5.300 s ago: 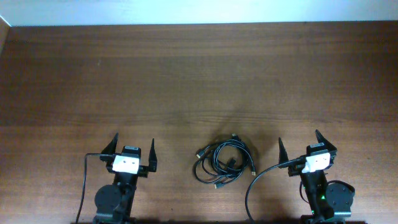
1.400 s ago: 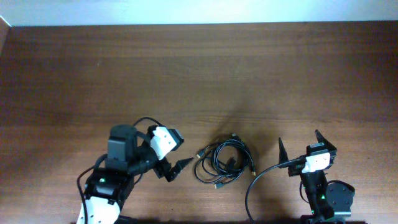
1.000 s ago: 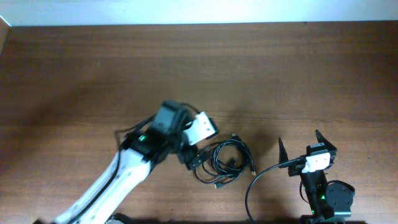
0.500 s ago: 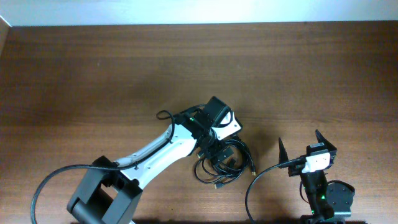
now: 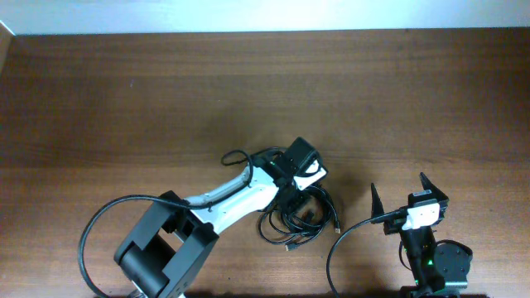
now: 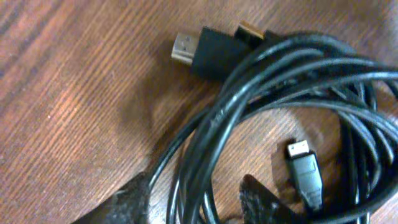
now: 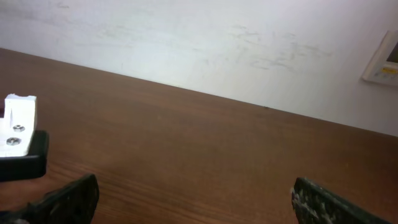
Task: Untangle cables
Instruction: 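Grasp the cable bundle with the left gripper and lift it up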
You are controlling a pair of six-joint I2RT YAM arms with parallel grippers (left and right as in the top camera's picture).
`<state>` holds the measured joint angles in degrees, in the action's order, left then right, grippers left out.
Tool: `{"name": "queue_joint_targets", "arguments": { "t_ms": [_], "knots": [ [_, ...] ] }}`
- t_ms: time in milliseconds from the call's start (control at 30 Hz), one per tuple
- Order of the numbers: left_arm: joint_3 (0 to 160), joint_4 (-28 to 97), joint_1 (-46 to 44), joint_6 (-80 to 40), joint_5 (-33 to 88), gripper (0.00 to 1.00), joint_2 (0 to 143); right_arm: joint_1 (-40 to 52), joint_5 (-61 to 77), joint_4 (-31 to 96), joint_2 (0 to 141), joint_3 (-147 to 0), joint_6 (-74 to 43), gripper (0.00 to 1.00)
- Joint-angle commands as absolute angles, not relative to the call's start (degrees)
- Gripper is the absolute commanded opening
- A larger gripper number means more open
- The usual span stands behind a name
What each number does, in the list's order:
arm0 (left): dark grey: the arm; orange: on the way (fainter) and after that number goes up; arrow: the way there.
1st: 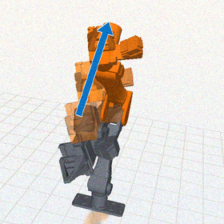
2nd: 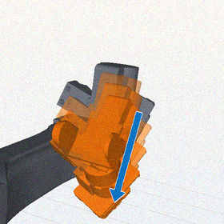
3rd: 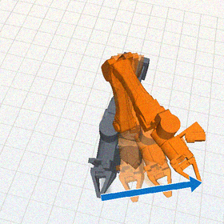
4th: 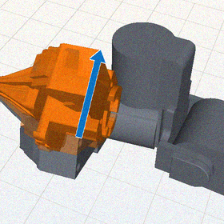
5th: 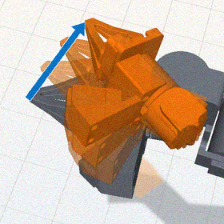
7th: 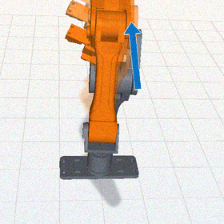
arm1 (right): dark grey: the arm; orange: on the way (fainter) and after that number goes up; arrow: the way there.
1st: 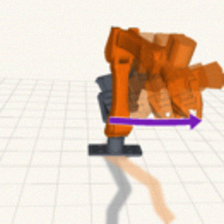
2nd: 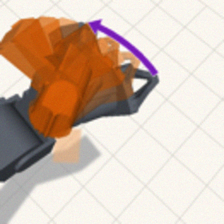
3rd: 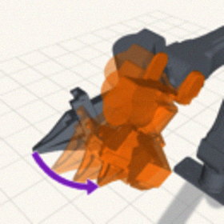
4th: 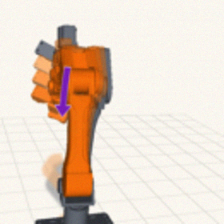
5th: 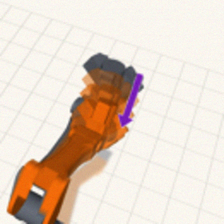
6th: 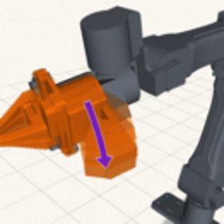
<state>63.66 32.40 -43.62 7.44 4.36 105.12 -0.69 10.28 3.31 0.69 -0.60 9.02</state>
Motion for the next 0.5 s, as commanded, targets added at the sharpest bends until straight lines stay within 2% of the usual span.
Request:
{"name": "queue_joint_targets", "arguments": {
  "t_ms": [0,33,100,167,200,300,467],
  "knots": [
    [64.77,31.77,-43.83,6.44,3.62,0.30,105.60,-0.38,11.38,3.64,0.36,-0.32,8.99,0.98],
    [64.77,31.75,-43.83,6.42,3.68,0.18,105.60,-0.38,11.38,3.64,0.36,-0.32,8.99,0.98],
    [64.77,31.00,-43.83,5.15,3.84,0.06,105.60,-0.38,11.38,3.64,0.36,-0.32,8.99,0.98],
    [64.79,30.79,-43.83,5.19,3.55,0.04,105.58,-0.38,11.38,3.64,0.36,-0.32,8.99,0.98],
    [64.99,31.03,-43.83,5.15,3.62,0.00,105.51,-0.38,11.38,3.64,0.36,-0.32,8.99,0.98],
    [68.84,35.62,-43.62,4.49,2.79,0.00,104.99,-0.38,11.38,3.64,0.36,-0.32,8.99,0.98],
    [75.81,42.00,-43.38,0.91,-7.64,0.00,104.86,-0.38,11.38,3.64,0.36,-0.32,8.99,0.98]
  ]
}}
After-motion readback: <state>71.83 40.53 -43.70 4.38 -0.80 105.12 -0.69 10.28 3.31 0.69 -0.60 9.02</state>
